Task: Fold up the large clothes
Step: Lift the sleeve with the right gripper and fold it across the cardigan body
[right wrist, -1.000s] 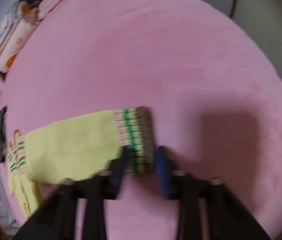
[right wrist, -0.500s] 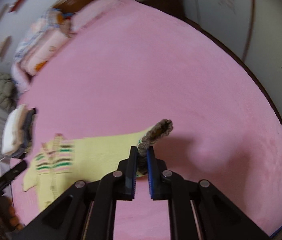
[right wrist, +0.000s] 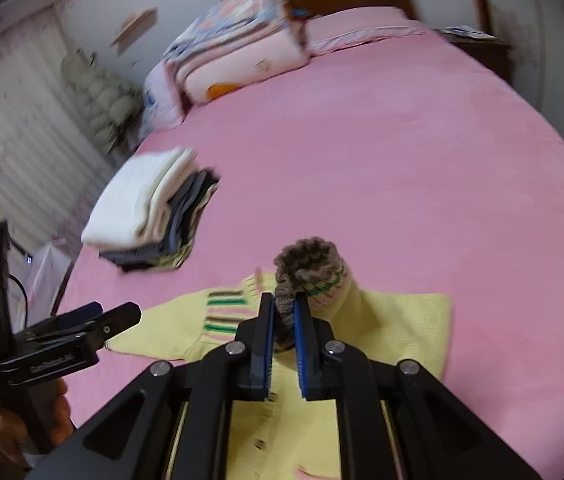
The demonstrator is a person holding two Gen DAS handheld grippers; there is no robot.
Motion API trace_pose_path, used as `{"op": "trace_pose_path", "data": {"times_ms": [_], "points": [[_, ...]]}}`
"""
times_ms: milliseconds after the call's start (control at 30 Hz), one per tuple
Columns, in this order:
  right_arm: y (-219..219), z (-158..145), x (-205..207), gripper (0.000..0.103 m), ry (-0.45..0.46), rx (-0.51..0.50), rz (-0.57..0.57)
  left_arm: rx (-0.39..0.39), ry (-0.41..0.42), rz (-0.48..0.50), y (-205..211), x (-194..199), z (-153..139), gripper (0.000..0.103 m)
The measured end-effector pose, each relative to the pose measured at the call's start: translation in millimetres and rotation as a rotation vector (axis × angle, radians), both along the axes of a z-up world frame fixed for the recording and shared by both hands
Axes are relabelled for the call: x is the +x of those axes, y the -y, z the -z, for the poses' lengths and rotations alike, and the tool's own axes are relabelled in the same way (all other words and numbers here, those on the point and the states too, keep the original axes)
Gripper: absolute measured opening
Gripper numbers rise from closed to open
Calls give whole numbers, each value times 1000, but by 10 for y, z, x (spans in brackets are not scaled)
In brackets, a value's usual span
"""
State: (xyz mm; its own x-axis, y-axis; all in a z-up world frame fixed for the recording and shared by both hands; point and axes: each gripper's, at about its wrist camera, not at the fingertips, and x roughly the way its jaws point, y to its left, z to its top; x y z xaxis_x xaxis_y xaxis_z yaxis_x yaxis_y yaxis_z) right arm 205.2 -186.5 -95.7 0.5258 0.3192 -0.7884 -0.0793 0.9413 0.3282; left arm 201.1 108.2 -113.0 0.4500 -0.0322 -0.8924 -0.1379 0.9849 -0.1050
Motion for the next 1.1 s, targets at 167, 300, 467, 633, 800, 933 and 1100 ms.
{"op": "trace_pose_path", "data": {"times_ms": [167,300,467,633,800,933,1100], "points": [[-497,356,96,15,-48,-21,-61,-21,-33,7,-258,-24,284,90],[-524,497,51,21,-88,-20,-36,-61,-64,25,-285,41,556,90],[-198,592,-120,21,-125,-33,54,-122,-79,84,-207,135,861,90],[101,759,-340,21,-181,-69,142,-140,-90,159,-92,306,1174,79],[328,942,-566,21,-239,-59,219,-217,-145,161,-86,495,1472,48],[387,1014,-661,21,-254,-53,243,-221,-190,136,-73,558,1657,48],[419,1080,-707,21,-264,-51,245,-204,-217,130,19,549,1771,48]]}}
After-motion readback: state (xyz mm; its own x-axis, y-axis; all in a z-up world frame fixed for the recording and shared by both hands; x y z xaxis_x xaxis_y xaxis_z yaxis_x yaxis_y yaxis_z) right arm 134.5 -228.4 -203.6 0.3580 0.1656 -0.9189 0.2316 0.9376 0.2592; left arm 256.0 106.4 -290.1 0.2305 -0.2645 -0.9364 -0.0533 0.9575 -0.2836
